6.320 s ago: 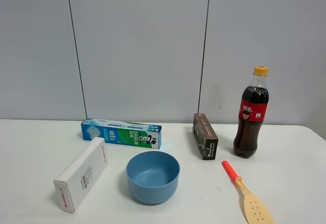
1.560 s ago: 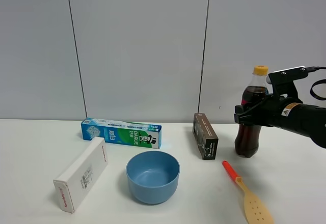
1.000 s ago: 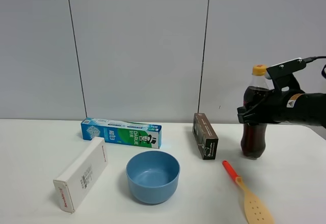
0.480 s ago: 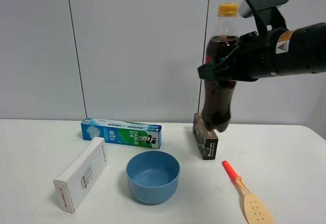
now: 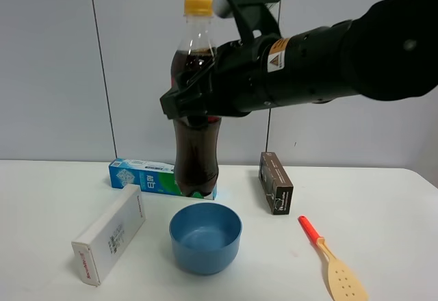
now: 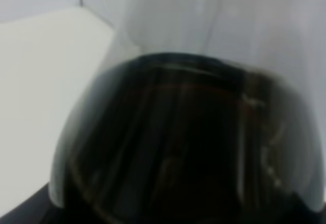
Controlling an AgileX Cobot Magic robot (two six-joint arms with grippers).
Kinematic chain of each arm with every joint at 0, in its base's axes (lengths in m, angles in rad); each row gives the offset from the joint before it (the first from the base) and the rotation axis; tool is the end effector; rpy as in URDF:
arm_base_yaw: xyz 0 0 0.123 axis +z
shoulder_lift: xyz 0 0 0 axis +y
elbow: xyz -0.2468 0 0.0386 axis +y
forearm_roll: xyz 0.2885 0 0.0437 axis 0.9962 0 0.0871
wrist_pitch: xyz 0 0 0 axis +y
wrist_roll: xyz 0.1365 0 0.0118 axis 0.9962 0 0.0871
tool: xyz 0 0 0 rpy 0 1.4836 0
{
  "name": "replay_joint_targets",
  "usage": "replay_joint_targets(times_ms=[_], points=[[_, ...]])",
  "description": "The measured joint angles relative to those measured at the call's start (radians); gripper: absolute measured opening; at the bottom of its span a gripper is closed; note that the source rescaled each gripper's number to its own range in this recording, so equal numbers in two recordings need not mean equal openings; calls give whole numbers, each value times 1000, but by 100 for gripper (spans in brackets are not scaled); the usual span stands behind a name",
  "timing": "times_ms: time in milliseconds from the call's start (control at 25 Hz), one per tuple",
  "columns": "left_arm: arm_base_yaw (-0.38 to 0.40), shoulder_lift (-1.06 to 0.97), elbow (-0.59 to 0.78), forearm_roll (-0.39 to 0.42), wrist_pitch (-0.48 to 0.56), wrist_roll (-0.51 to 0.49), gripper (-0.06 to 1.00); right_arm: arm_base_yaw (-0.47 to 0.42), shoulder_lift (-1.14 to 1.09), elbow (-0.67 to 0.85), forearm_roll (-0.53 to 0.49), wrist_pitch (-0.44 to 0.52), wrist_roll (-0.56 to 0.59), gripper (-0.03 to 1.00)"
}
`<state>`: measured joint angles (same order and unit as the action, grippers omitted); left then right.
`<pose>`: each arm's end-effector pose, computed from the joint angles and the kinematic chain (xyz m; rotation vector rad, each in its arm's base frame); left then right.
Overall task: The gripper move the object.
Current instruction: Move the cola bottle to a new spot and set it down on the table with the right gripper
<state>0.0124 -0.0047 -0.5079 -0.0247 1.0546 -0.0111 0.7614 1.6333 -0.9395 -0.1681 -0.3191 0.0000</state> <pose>0.1060 -0.0016 0.2797 -0.0226 2.0253 -0.0286 0.3097 0.3051 0.1765 -0.8721 1.6746 0.4634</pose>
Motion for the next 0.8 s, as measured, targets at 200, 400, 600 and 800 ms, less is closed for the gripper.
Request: replay_joint_targets(times_ms=[200,400,600,800], points=[[0,0,0,0,0,0,100,14,74,-1,1,0,0,0],[0,0,0,0,0,0,100,14,129,-2,1,-23,-10,0],[0,0,0,0,0,0,100,14,169,-3,1,-23,-19,0],[0,0,0,0,0,0,100,13,188,-3,1,-31,-44,0]])
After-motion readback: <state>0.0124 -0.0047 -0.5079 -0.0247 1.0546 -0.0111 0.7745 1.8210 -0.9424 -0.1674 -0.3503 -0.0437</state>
